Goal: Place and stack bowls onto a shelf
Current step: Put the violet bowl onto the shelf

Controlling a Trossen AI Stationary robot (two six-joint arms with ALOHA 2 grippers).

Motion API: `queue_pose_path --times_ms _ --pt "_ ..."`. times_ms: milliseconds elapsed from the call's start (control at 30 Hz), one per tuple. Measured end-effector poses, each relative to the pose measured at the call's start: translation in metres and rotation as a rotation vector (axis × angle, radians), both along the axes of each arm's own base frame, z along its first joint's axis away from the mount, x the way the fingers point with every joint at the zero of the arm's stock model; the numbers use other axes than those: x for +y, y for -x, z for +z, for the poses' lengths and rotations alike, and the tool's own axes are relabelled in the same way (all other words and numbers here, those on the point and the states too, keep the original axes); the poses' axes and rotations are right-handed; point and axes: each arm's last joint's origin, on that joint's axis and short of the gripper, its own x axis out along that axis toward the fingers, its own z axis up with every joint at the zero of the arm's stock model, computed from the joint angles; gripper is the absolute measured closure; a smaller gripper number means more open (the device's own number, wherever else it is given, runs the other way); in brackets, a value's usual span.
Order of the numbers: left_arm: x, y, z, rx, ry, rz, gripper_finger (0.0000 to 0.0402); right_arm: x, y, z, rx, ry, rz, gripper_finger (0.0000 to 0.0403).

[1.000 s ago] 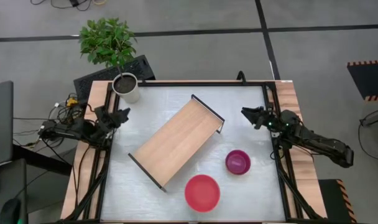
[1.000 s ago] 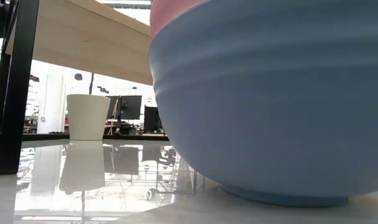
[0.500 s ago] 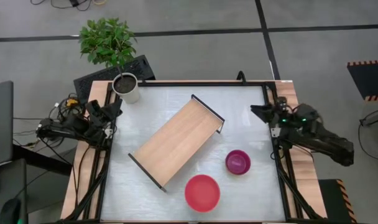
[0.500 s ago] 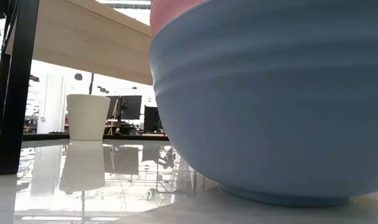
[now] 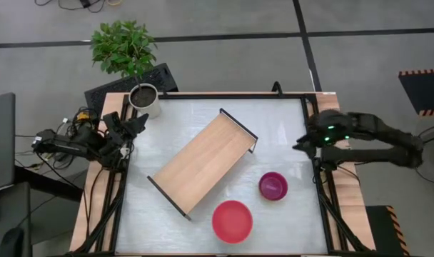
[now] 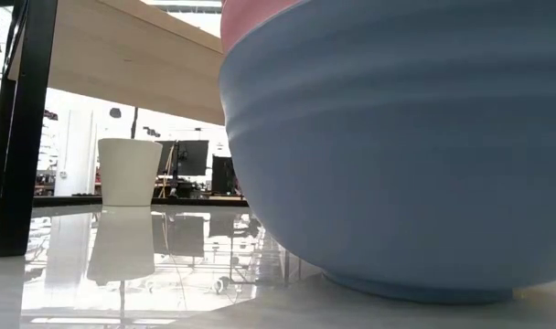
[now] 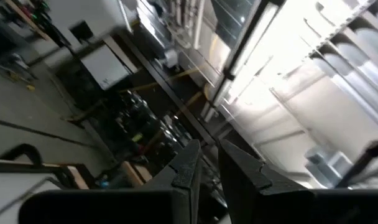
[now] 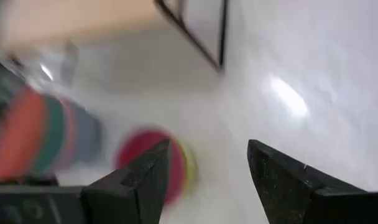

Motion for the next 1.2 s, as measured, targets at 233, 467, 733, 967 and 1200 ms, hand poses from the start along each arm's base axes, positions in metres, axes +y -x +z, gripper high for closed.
queue_pose_path --times_ms 233,467,733,967,1200 --pt "-0.002 -0.001 0.001 -0.012 -0.046 -0.078 0.0358 0.027 -0.043 -0.027 0.220 -0.025 0.246 0.0184" --pt "-0.003 -0.001 0.000 0.009 -0.070 -0.066 0.0358 0.066 -0.066 -0.040 0.231 0.139 0.279 0.0205" --pt "-0.003 -0.004 -0.004 0.062 -0.074 -0.051 0.0358 0.082 -0.082 -0.063 0.362 0.254 0.303 0.0209" --pt "-0.003 -0.006 -0.008 0.101 -0.053 -0.068 0.0358 0.082 -0.095 -0.078 0.449 0.287 0.322 0.0209" --pt "-0.003 -0.007 -0.010 0.114 -0.037 -0.082 0.0358 0.073 -0.099 -0.079 0.467 0.273 0.324 0.0209"
